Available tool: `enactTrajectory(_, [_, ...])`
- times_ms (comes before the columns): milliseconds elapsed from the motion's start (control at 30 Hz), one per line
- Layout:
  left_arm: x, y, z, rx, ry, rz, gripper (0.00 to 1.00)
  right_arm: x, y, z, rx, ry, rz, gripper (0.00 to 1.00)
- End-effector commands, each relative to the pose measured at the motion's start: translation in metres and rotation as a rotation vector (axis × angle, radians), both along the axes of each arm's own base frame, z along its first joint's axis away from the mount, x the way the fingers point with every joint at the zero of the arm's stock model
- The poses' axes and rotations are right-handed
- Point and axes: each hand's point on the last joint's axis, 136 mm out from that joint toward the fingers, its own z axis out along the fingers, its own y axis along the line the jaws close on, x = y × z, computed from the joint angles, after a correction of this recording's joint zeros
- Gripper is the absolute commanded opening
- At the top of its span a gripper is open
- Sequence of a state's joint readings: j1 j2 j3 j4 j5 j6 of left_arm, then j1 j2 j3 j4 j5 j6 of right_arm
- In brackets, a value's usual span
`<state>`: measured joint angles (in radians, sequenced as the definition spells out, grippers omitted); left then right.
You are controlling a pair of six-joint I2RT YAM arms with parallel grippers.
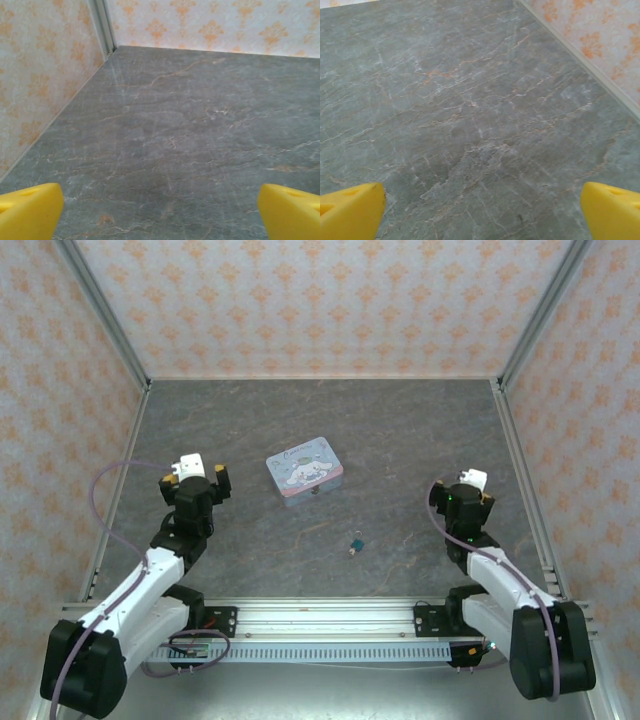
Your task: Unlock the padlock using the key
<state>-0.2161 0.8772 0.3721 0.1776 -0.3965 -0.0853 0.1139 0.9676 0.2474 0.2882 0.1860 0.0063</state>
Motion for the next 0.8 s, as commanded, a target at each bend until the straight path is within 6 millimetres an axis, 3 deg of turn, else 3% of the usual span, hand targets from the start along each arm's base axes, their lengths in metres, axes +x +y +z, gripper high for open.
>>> enactTrajectory(0, [0.003,0.013,-0.001,0.003,-0.04,0.068,1.0,0.022,0.006,0.029,0.029,-0.162,0.036,0.99])
enactTrajectory(267, [0.007,0.023,-0.021,0.007,-0.062,0.113,1.0,0.054,0.03,0.029,-0.016,-0.22,0.189,0.99])
enactTrajectory(433, [0.014,0.02,-0.027,0.019,-0.068,0.091,1.0,0.057,0.032,0.019,-0.041,-0.25,0.21,0.99])
enactTrajectory(567, [0.02,0.018,-0.028,0.029,-0.076,0.071,1.0,0.067,0.029,0.001,-0.045,-0.212,0.19,0.99])
enactTrajectory(767, [0.032,0.014,-0.028,0.024,-0.093,0.024,1.0,0.08,0.023,-0.005,-0.025,-0.162,0.169,0.99])
